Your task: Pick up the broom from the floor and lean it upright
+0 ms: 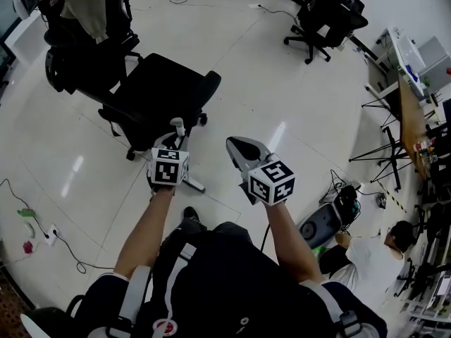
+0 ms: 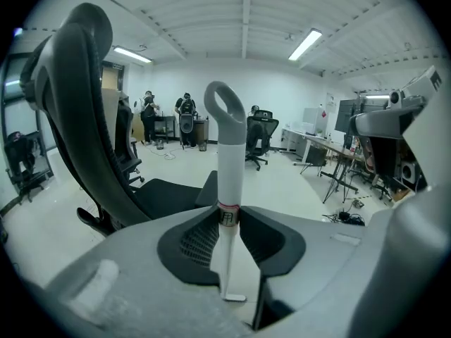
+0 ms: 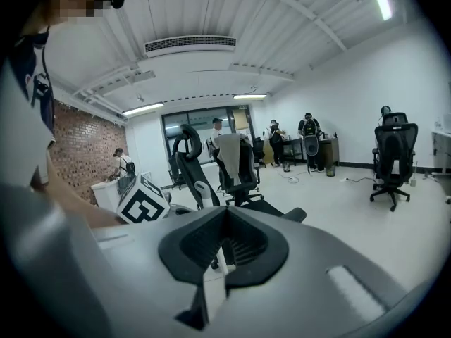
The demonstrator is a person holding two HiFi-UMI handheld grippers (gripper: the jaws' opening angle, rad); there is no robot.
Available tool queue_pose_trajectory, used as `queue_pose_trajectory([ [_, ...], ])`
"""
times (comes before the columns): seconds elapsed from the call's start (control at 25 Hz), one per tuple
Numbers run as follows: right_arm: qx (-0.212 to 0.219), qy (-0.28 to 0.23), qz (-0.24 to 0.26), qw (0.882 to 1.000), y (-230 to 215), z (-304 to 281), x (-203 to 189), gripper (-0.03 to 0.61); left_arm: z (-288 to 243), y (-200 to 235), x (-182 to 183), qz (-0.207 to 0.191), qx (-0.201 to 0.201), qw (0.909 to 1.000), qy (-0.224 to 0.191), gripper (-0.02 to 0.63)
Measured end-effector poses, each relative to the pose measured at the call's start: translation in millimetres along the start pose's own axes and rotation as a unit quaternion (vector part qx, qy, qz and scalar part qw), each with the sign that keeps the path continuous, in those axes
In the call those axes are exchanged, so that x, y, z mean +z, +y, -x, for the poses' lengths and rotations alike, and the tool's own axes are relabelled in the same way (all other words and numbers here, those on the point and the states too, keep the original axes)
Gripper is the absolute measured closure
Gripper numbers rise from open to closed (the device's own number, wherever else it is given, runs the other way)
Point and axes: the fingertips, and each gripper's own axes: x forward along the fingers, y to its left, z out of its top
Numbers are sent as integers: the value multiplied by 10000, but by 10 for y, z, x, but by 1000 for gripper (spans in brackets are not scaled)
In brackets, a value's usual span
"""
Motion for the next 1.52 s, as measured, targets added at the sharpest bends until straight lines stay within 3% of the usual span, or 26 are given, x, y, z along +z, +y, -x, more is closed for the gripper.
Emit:
queue_pose_trajectory([
  [0.24, 283, 107, 87, 9995, -321, -486, 203, 574, -398, 311, 290, 343, 281, 9989, -118, 518],
  [0.48, 1027, 290, 249, 9940, -718, -1020, 333, 574, -840, 490, 545, 656, 670, 9955, -132, 517],
  [0.68, 1662, 501, 312, 9843, -1035, -1458, 496, 574, -1140, 754, 687, 1030, 1200, 9874, -49, 517],
  [1.0, 2261, 862, 352, 9696, -1450, -1918, 537, 574, -1556, 1240, 872, 1432, 1889, 9715, -52, 514],
  [1.44, 2667, 982, 514, 9574, -1552, -2192, 609, 574, -1865, 1576, 928, 1170, 2162, 9689, -270, 504],
  [1.52, 2710, 976, 509, 9563, -1535, -2219, 616, 574, -1854, 1560, 964, 1126, 2117, 9703, -310, 465],
])
